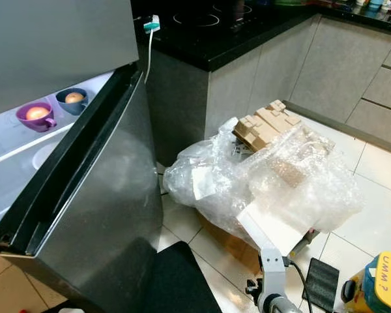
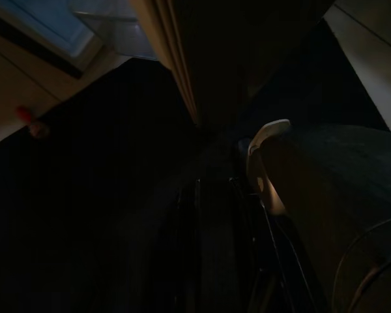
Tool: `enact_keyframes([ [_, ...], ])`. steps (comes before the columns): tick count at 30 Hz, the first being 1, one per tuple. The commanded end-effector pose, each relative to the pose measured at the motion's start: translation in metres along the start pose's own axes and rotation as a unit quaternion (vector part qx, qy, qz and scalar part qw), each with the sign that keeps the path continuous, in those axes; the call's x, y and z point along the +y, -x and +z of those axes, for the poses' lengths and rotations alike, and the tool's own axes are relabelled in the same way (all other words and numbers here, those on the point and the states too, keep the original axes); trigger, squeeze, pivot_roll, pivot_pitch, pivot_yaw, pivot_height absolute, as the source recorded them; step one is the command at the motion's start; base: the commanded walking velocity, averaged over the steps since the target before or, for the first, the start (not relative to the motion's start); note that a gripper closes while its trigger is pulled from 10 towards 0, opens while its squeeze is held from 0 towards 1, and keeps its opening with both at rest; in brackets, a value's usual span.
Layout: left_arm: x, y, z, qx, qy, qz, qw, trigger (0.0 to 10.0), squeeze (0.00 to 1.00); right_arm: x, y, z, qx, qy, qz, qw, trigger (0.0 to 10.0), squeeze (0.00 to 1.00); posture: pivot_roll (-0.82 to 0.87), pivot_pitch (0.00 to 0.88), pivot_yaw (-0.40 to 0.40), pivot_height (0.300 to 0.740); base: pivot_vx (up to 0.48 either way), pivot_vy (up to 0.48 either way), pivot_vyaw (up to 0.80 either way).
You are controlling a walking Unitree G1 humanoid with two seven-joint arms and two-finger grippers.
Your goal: Restocking fridge
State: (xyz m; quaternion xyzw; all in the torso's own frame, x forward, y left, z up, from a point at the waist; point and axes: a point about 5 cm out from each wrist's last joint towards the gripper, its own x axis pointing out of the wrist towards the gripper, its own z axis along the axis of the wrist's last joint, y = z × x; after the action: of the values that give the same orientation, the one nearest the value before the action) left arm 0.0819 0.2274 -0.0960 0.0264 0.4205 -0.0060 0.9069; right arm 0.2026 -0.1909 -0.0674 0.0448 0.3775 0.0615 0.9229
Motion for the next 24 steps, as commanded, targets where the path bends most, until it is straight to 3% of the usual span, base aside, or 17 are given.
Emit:
enact_keyframes([
  [1, -0.019, 0.003, -0.012, 0.018, -0.001, -0.028, 0.999, 10.0, 0.0, -0.001, 0.002, -0.009, 0.015, -0.009, -0.004, 1.0, 10.0, 0.0, -0.07, 0.071, -0.042, 0.713, -0.266, 0.0, 0.0],
  [24, -0.01, 0.005, -0.013, 0.021, -0.001, -0.024, 0.999, 10.0, 0.0, -0.001, 0.003, -0.01, 0.017, -0.013, -0.006, 1.0, 10.0, 0.0, -0.07, 0.077, -0.037, 0.713, -0.279, 0.0, 0.0],
])
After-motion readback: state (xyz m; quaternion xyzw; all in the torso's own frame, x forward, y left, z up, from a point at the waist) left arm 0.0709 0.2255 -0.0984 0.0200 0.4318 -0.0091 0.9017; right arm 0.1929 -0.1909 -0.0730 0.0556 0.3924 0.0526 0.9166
